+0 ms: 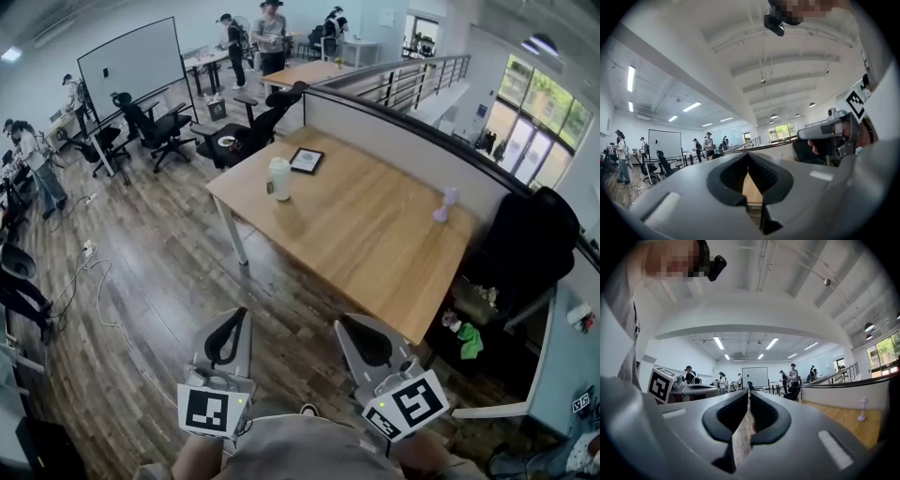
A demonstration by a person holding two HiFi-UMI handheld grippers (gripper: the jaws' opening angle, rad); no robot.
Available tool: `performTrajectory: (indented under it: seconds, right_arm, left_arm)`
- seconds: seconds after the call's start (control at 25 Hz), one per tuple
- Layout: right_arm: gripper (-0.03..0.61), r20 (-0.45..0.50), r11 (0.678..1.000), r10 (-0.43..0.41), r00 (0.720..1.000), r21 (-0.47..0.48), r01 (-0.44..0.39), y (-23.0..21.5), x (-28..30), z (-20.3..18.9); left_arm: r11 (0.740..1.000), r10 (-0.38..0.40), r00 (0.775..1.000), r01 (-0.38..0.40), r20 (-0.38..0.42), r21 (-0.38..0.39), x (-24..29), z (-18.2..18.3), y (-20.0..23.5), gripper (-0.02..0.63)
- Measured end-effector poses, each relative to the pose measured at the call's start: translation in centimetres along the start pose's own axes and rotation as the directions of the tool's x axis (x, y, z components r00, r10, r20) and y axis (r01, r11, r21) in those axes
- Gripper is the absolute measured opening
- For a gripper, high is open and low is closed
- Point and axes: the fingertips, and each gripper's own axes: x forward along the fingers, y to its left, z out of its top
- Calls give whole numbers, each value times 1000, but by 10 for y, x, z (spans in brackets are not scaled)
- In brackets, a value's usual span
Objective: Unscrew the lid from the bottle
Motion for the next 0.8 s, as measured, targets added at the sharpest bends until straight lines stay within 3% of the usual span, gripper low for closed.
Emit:
performTrajectory:
  seconds: [0.04, 0.12, 0.16, 0.2, 0.64, 0.8]
  right_arm:
    - [36, 2, 1000, -3, 1000, -2, 3, -3, 0, -1]
    - [226, 5, 1000, -17, 1000, 1, 17, -7, 2, -2]
    - [239, 3, 1000, -26, 1000, 1, 26, -9, 3, -4]
    - [243, 0, 999, -32, 999, -2, 32, -11, 5, -5]
    - [242, -24, 999, -49, 999, 10, 49, -40, 33, -16]
    - [242, -43, 999, -49, 998, 9, 49, -50, 57, -20]
  left_arm:
    - [1000, 11, 1000, -11, -5, -1, 1, -2, 0, 11]
    - [999, 33, 999, -33, -17, -9, 4, -6, 1, 170]
    - [999, 41, 999, -42, -17, -10, 5, -7, 4, 246]
    - [999, 49, 999, -49, -16, -11, 5, -8, 6, 272]
    - [999, 32, 999, -32, -3, 9, 39, -18, 23, 283]
    - [999, 24, 998, -25, -59, -23, 56, -28, 36, 284]
